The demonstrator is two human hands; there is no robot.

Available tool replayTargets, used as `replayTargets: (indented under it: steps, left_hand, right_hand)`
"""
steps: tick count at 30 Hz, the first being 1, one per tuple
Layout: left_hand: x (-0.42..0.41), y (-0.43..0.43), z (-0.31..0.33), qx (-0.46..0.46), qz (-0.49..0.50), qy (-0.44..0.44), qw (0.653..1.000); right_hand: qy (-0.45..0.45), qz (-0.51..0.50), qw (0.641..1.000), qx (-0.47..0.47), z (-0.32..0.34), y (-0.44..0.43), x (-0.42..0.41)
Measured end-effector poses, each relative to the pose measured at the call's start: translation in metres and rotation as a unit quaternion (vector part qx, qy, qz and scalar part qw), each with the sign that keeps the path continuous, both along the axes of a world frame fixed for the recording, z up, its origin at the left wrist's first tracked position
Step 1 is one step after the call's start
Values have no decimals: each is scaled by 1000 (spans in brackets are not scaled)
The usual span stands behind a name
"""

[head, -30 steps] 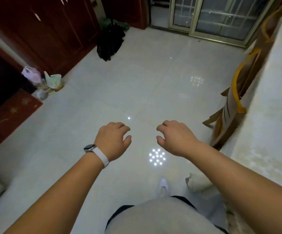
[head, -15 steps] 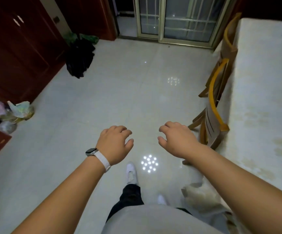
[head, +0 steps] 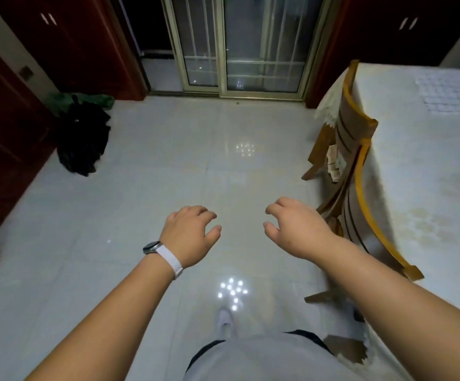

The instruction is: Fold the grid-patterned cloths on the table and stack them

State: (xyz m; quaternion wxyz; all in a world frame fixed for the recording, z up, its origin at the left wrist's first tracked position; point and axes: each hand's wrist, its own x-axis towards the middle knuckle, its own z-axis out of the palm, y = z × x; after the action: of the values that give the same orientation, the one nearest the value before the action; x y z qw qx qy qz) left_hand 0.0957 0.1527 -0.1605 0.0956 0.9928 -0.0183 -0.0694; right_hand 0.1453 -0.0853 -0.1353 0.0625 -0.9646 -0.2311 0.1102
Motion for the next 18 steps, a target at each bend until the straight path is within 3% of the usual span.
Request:
replayTargets:
  steps: [18]
  left_hand:
    - [184, -15, -9, 24, -115, 20, 993]
  right_hand:
    - [19, -98, 995, 20, -20, -15, 132]
